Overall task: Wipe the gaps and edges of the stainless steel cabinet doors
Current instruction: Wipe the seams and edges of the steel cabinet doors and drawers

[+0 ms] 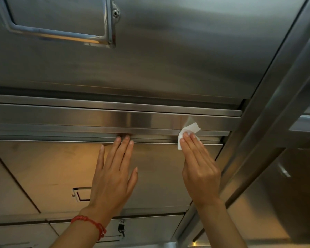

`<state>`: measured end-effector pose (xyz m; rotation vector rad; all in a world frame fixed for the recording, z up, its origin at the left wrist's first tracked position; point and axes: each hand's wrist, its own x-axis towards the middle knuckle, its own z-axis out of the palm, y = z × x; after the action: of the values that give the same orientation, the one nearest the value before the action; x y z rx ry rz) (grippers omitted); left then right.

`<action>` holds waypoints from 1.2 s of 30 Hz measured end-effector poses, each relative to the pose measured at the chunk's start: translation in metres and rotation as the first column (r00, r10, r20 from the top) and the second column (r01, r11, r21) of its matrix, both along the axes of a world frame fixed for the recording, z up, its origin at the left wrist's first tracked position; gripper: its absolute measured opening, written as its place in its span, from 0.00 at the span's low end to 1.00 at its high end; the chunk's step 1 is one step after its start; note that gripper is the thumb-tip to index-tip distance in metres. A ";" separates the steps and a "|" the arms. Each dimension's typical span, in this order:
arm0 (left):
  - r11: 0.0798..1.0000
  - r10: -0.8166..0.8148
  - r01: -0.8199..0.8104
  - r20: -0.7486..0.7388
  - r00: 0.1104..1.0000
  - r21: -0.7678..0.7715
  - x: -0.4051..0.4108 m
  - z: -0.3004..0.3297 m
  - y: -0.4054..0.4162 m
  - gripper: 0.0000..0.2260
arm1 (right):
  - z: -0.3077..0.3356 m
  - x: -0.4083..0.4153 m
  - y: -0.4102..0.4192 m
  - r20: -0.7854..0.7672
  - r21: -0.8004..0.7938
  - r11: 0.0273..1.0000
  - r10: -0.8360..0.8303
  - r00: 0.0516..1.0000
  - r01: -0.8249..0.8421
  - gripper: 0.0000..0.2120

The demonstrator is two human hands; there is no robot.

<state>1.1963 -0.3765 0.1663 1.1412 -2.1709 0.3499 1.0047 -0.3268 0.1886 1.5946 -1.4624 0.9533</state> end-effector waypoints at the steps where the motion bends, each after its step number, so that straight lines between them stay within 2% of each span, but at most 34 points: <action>1: 1.000 0.000 0.000 -0.004 1.000 -0.006 -0.001 0.000 -0.001 0.25 | -0.001 0.000 0.000 0.003 -0.003 1.000 -0.002 1.000 0.002 0.18; 8: 0.999 -0.003 0.003 -0.006 1.000 -0.040 -0.001 -0.005 -0.004 0.25 | -0.002 0.010 -0.006 -0.016 -0.063 0.997 0.033 0.999 -0.034 0.10; 13: 0.998 -0.008 0.007 -0.017 1.000 -0.067 -0.001 -0.008 -0.007 0.25 | -0.001 0.002 -0.004 -0.039 -0.044 0.999 0.021 0.999 -0.023 0.15; 23: 0.997 -0.006 0.005 -0.018 1.000 -0.072 -0.001 -0.010 -0.008 0.25 | 0.000 0.005 -0.005 -0.090 -0.049 0.998 0.035 0.995 -0.040 0.12; 27: 0.997 0.002 -0.003 -0.016 1.000 -0.072 -0.001 -0.009 -0.007 0.25 | 0.000 0.001 -0.003 -0.068 -0.056 0.998 0.014 0.998 -0.017 0.16; 33: 0.997 0.010 -0.011 -0.013 1.000 -0.076 -0.002 -0.009 -0.006 0.25 | -0.001 0.004 -0.006 -0.069 -0.027 0.998 0.052 0.996 -0.054 0.16; 36: 0.996 0.010 -0.011 -0.006 1.000 -0.084 -0.002 -0.009 -0.006 0.25 | -0.001 -0.007 -0.001 -0.054 -0.027 0.999 0.016 0.998 -0.017 0.17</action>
<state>1.1946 -0.3828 0.1577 1.1065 -2.1252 0.4375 0.9982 -0.3283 0.1874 1.6028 -1.3959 0.9286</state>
